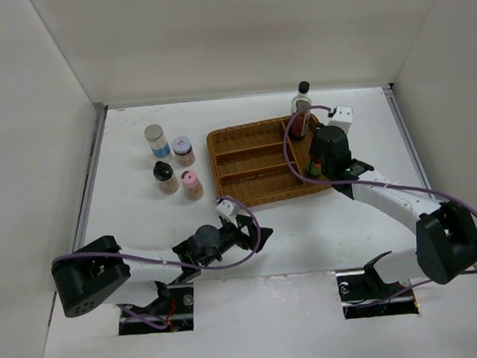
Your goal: Organize the condiment bottles
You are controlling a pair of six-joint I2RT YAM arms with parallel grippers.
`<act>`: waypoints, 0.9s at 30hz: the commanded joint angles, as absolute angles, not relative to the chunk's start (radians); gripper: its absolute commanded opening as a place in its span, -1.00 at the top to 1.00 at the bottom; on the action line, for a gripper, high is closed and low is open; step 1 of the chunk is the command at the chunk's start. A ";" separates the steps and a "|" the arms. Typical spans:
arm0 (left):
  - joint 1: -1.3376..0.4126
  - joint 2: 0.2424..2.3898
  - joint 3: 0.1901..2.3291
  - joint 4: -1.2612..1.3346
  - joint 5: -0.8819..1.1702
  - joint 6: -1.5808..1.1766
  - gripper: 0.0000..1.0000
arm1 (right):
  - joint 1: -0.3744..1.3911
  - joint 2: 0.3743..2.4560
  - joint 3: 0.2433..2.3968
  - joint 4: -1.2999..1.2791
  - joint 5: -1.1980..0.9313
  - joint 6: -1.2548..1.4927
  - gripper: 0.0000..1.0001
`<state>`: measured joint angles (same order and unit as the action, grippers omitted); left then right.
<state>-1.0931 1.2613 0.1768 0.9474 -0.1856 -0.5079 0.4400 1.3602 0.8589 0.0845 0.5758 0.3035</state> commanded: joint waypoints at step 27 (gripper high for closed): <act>-1.085 1.267 0.190 1.002 -0.178 -0.520 -0.65 | 0.470 1.120 0.790 0.172 0.534 0.348 -0.53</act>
